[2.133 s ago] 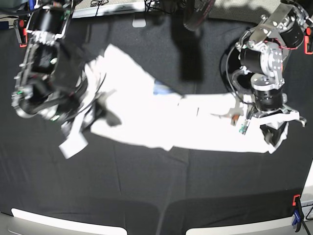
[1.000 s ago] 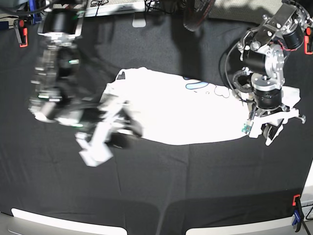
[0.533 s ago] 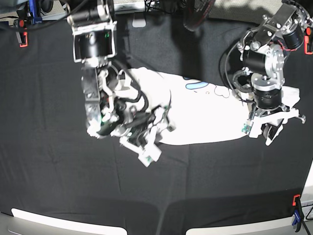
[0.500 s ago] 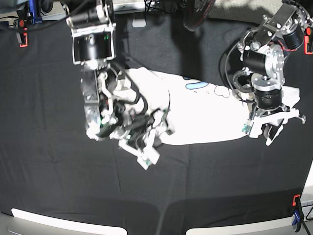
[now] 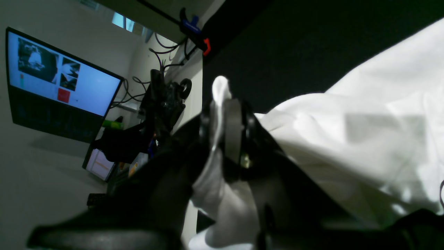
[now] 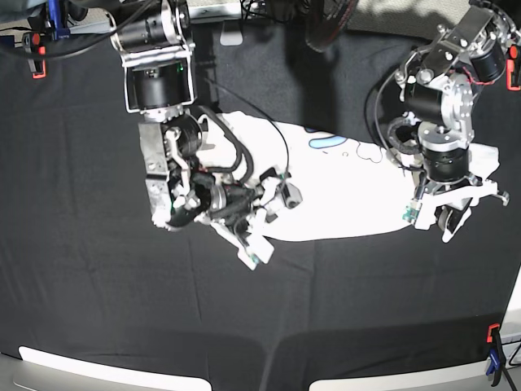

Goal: Layout the t-shirt on the table in an organized manner, then fold the t-shirt properly

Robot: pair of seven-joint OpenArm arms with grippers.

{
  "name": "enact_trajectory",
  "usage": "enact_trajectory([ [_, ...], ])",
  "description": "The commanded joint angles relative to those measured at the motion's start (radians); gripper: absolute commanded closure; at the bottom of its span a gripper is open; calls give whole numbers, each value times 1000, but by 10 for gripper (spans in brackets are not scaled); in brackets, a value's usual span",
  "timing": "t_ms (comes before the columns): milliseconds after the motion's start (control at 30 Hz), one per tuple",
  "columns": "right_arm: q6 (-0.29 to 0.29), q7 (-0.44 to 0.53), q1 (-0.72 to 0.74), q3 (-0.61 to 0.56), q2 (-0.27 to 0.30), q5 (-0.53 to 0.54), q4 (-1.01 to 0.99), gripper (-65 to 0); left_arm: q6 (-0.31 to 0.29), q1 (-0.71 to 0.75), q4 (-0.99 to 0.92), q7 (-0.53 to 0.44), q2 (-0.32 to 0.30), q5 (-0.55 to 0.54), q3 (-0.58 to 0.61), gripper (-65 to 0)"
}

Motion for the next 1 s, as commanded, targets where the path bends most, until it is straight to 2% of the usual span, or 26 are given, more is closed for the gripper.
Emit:
enact_trajectory([
  [0,6,-6,26,-1,-3,29,29,-312,30,-13,15,-20,-8,25,-6,0],
  [167,6,-46,20,-1,-3,10,38,-312,30,-13,15,-21,-8,25,-6,0],
  [233,6,-32,18,-1,-3,-37,37,-312,30,-13,15,-21,-8,25,-6,0],
  [367,6,61,18,-1,-3,-118,37,-312,30,-13,15,-20,-8,25,-6,0],
  [700,6,54,17,-1,-10,-139,-13,-312,30,-13,15,-20,-8,25,-6,0],
  [967,6,-107,26,-55,-11,70,-37,-312,30,-13,15,-20,-8,25,-6,0],
])
